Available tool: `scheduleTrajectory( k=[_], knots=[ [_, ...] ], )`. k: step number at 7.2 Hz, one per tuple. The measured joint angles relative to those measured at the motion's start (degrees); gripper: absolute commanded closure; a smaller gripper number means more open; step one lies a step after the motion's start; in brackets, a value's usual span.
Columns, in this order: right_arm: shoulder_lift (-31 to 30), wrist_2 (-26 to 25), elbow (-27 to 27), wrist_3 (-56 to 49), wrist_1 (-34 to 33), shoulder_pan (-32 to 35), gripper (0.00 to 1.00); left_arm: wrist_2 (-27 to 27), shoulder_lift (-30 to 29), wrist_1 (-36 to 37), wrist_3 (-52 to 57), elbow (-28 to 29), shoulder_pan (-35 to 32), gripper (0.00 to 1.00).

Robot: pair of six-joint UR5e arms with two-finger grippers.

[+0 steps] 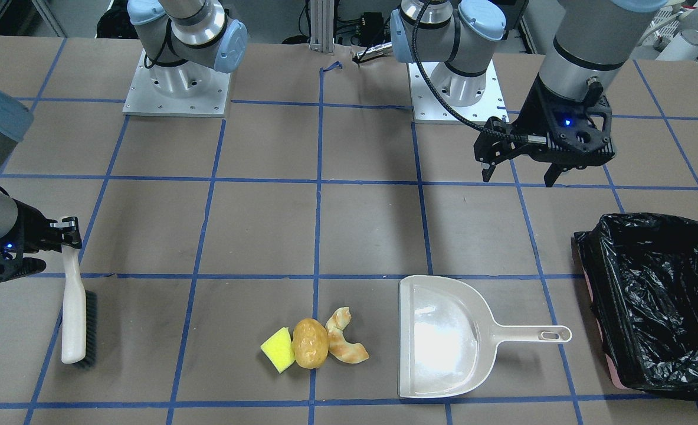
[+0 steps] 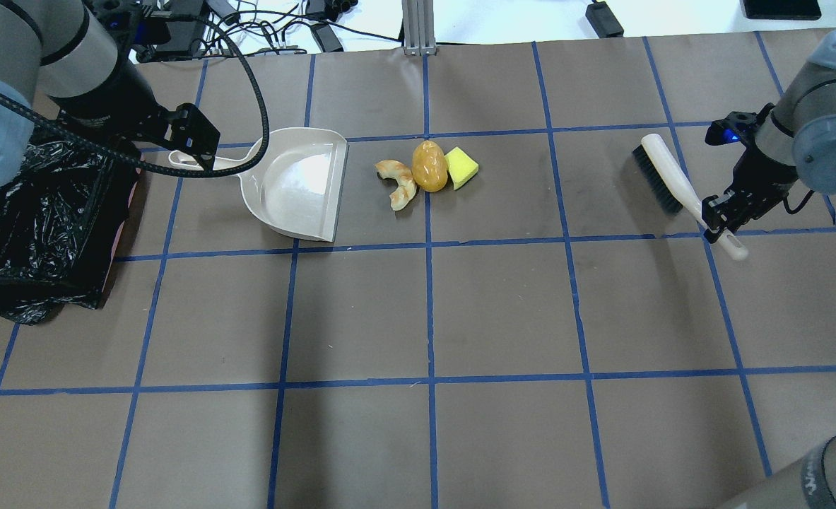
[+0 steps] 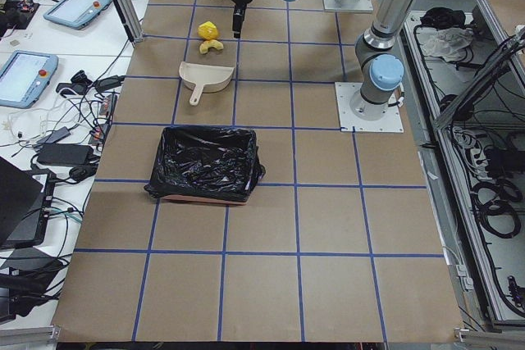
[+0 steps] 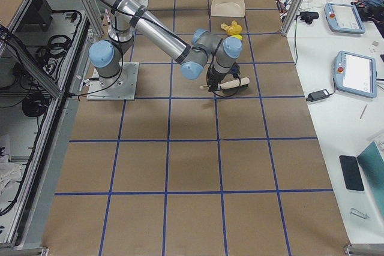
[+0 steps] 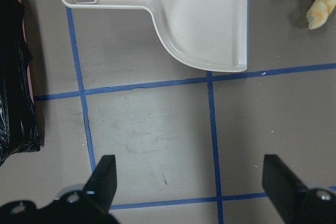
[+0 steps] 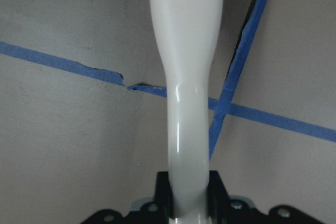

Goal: Sweep and dump trash into bin
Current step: 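Lift the brush toward the debris while the left gripper grasps the dustpan handle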

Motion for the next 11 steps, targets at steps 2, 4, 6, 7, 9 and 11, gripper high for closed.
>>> scheduleTrajectory(
  k=[2, 4, 6, 7, 9, 11],
  knots=[
    [-0.6, 0.6, -3.3, 5.9, 4.4, 1.9, 1.0, -0.2, -1.5, 4.4, 7.7, 0.3, 0.8, 0.0],
    [-0.8, 1.1, -5.4, 13.1, 6.5, 6.5, 1.0, -2.9, -4.5, 7.7, 21.6, 0.8, 3.6, 0.24],
    [-0.6, 2.0, -6.0, 21.9, 6.4, 12.3, 1.0, -5.1, -8.6, 11.6, 44.9, 1.1, 6.4, 0.0],
    [-0.4, 3.0, -6.5, 25.3, 6.4, 14.6, 1.0, -5.8, -10.8, 12.4, 56.9, 1.8, 8.0, 0.0],
    [-0.2, 4.6, -7.1, 29.5, 6.3, 18.0, 1.0, -6.4, -17.0, 12.4, 74.7, 6.0, 9.5, 0.0],
    [0.0, 7.3, -7.2, 31.9, 6.3, 19.9, 1.0, -5.4, -24.5, 11.1, 86.7, 10.8, 9.7, 0.0]
  ],
)
